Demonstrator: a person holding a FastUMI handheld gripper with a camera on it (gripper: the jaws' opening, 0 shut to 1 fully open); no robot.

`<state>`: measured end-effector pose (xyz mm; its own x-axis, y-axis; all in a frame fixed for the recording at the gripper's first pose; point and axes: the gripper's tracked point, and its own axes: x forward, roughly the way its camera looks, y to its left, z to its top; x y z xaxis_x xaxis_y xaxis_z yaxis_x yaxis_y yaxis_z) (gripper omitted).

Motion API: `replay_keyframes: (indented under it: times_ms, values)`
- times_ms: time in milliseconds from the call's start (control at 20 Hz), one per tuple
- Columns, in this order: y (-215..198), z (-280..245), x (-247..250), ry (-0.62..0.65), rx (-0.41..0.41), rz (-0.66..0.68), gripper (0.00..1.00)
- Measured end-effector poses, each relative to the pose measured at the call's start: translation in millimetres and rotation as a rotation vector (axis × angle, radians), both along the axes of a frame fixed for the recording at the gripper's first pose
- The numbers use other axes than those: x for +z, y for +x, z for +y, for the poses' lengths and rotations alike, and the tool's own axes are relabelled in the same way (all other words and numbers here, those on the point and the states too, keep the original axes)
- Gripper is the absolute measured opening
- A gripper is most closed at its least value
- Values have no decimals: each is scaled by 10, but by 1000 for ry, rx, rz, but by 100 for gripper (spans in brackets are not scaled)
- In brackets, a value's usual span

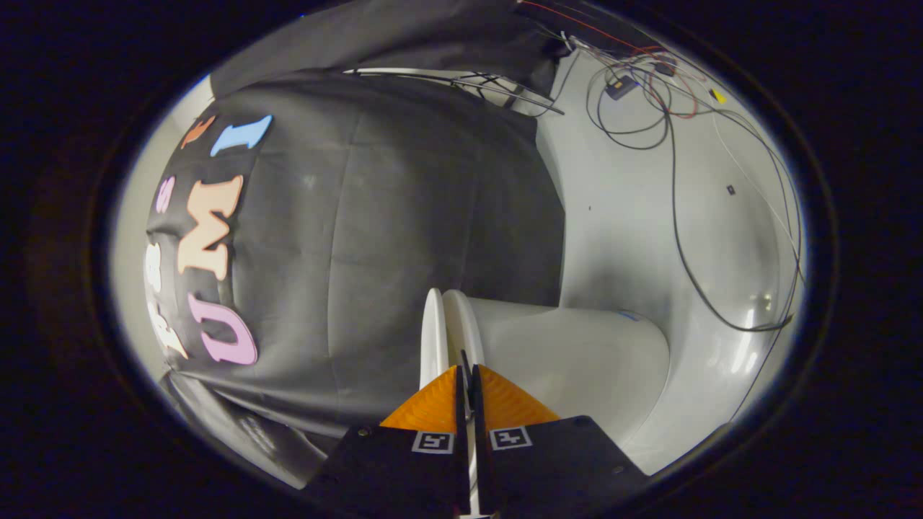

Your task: Open the toilet lid.

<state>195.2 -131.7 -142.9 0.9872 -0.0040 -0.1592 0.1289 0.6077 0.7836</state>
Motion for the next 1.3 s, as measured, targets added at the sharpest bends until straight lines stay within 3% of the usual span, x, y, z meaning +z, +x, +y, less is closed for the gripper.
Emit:
replay_keyframes:
  times_ms: [500, 1000, 1300]
  values:
    - [26, 611, 536, -249, 62, -6, 4]
    - [-33, 1789, 1124, -561, 163, -69, 4]
    - [-77, 2415, 1277, -783, 183, -33, 4]
